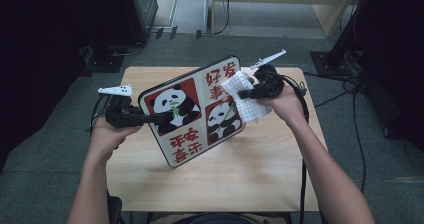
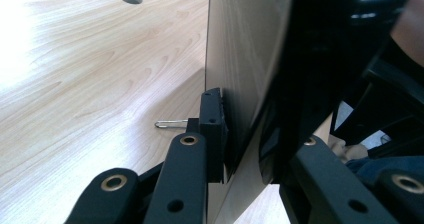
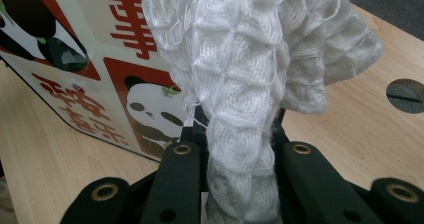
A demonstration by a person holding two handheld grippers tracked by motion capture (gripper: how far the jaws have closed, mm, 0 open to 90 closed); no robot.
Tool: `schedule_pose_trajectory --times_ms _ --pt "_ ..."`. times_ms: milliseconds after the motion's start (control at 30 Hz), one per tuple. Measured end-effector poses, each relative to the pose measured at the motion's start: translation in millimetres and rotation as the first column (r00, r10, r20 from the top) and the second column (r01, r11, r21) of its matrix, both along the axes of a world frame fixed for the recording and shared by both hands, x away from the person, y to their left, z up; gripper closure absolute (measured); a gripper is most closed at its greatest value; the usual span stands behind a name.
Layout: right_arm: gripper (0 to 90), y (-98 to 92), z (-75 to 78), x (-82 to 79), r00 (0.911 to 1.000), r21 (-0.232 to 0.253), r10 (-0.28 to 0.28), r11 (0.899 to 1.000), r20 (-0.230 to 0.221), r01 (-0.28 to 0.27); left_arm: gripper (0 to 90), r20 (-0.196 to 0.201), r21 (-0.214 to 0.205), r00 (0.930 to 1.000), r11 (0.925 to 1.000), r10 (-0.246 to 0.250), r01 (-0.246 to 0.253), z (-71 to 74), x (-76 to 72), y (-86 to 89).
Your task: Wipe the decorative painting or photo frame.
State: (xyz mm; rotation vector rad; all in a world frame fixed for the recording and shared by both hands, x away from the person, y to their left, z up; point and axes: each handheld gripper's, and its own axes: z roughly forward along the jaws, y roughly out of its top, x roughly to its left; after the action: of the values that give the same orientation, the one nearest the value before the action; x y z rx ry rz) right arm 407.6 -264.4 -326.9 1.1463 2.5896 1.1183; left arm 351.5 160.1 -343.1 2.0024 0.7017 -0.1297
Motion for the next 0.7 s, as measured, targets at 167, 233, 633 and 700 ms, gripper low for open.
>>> schedule_pose_trajectory --times_ms 167,233,633,700 --pt "77.7 0.4 -5.0 -0.6 1.0000 -0.007 0.000 1.000 0.002 0.000 78.3 0.003 -0.004 1.0000 1.0000 -0.006 0.006 -0.7 0.3 0.8" --pt "77.7 0.4 -7.5 -1.0 1.0000 -0.009 -0.002 1.000 0.003 0.002 78.2 0.002 -0.007 1.0000 0.9999 -0.009 0.009 -1.0 0.5 1.1" --pt "77.6 0.2 -26.5 -4.7 1.0000 -0.002 0.001 1.000 0.001 -0.001 77.7 0.001 -0.018 0.9997 0.9995 -0.025 0.025 -2.2 1.6 2.4" --pt "77.5 0.7 -28.9 -5.3 1.0000 -0.002 0.001 1.000 -0.003 -0.001 77.4 -0.005 -0.024 0.9996 0.9994 -0.027 0.027 -2.7 1.9 2.9"
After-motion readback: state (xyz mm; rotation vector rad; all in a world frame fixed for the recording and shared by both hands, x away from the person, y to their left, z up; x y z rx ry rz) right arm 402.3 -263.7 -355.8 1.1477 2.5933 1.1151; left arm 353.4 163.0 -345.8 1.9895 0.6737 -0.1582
